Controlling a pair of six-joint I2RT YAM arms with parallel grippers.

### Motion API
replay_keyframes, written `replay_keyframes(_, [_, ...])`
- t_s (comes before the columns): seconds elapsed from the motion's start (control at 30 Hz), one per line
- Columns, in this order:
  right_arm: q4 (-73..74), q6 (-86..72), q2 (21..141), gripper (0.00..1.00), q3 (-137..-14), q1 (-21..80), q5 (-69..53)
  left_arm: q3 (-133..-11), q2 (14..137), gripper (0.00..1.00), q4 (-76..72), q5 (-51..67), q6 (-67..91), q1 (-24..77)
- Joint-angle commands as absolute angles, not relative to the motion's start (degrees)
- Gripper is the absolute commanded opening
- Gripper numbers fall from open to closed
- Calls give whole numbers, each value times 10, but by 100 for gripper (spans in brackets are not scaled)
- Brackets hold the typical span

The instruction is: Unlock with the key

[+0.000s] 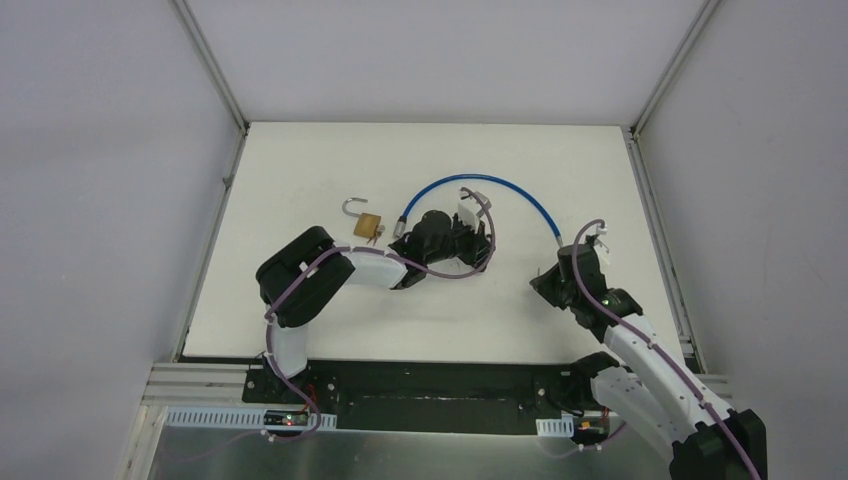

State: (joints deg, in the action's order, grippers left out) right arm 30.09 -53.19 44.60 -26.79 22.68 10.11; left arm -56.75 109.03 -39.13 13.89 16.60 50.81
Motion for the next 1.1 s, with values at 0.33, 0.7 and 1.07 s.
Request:
replay_keyframes(0.33, [272,-509,454,0,-292,212,89,-450,1057,13,-633,138,191,510])
replay_keyframes(0.7, [272,-511,447,0,-288,207,82,-406,1055,30,-655,122,213,509])
replay_keyframes(1.07, [273,-514,440,0,-288,205,77,-437,968,55,-468,74,254,510])
